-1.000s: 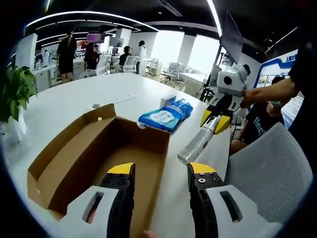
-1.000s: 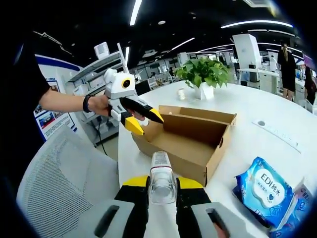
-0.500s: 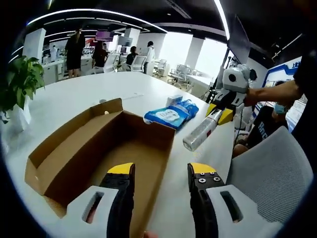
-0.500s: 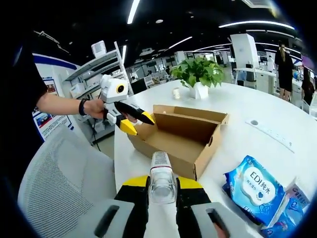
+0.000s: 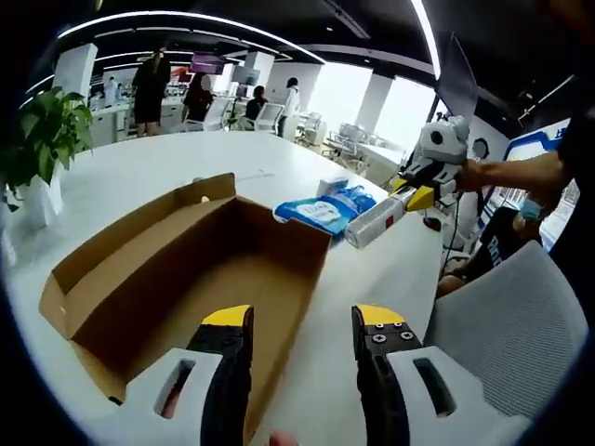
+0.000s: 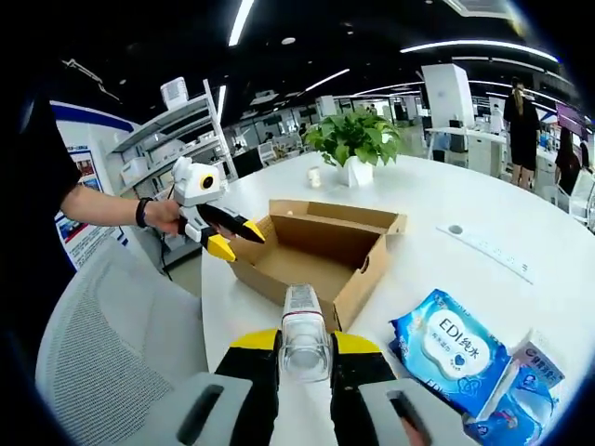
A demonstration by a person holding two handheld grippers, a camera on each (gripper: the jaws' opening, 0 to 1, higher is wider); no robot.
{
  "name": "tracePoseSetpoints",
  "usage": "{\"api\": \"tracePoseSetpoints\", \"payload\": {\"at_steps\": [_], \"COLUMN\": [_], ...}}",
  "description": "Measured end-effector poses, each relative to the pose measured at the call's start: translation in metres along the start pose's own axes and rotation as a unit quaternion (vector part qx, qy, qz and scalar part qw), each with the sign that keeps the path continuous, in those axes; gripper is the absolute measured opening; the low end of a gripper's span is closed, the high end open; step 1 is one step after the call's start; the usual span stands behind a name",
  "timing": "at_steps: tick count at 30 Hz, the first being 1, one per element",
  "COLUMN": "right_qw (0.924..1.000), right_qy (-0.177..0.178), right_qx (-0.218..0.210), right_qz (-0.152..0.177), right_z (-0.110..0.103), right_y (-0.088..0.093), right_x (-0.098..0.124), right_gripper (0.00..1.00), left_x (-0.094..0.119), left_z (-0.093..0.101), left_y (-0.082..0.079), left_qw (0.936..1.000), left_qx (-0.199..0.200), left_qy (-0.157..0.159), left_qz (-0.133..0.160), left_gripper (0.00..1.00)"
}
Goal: Operate the shoe box by opening the lid, removing the specified soft item, and placing it in the target area until the item is outside and the box remains undamaged.
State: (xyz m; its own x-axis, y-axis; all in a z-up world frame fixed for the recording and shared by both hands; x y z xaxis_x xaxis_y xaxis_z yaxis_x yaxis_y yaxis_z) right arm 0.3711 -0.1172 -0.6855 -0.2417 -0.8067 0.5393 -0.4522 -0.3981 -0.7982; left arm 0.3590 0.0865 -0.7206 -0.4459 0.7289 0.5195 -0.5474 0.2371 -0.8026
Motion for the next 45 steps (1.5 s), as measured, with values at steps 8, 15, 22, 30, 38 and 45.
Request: {"api": "tracePoseSetpoints", "payload": {"at_steps": [8, 15, 22, 30, 38, 45], "right_qw": [0.9999, 0.9995, 0.9988, 0.9984, 0.9977, 0.9967], "right_qy": [0.012, 0.028, 0.045, 0.05, 0.055, 0.065], "right_qx": [0.0, 0.0, -0.002, 0.001, 0.014, 0.019], "right_qz": [-0.004, -0.012, -0.019, -0.025, -0.039, -0.046], "right_z": [0.017, 0.036, 0.058, 0.078, 0.102, 0.126], "right_y": [0.0, 0.004, 0.007, 0.003, -0.001, -0.007], "right_x": [0.012, 0.025, 0.035, 0.038, 0.044, 0.049], "right_gripper": [0.16, 0.16, 0.16, 0.16, 0.16, 0.16], "left_x": [-0.001, 0.0, 0.0, 0.002, 0.006, 0.008], "left_z": [0.003, 0.002, 0.002, 0.0, -0.005, -0.007], "left_y": [0.004, 0.008, 0.01, 0.009, 0.011, 0.015], "left_qw": [1.0, 0.9999, 0.9997, 0.9994, 0.999, 0.9985], "left_qx": [0.006, 0.014, 0.019, 0.024, 0.03, 0.035], "left_qy": [-0.002, -0.008, -0.013, -0.022, -0.034, -0.042], "left_qz": [-0.003, -0.004, -0.004, -0.003, -0.002, -0.005], "left_gripper": [0.43, 0.43, 0.43, 0.43, 0.42, 0.42]}}
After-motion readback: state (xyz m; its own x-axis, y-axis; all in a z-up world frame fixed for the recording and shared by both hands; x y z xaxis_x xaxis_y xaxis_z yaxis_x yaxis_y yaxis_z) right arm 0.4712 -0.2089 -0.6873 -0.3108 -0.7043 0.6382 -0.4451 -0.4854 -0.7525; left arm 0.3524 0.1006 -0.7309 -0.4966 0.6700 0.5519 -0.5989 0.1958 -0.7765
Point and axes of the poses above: the point that each gripper's makers call its tool centre point, and the gripper's own axes: x roughly backward along the fingers, z roughly to its right, y roughly out of its underside, the point moved 1 cm from there along x, roughly backward along the fingers, and after that the axes turned 1 degree about -x, right-handed, at the moved point
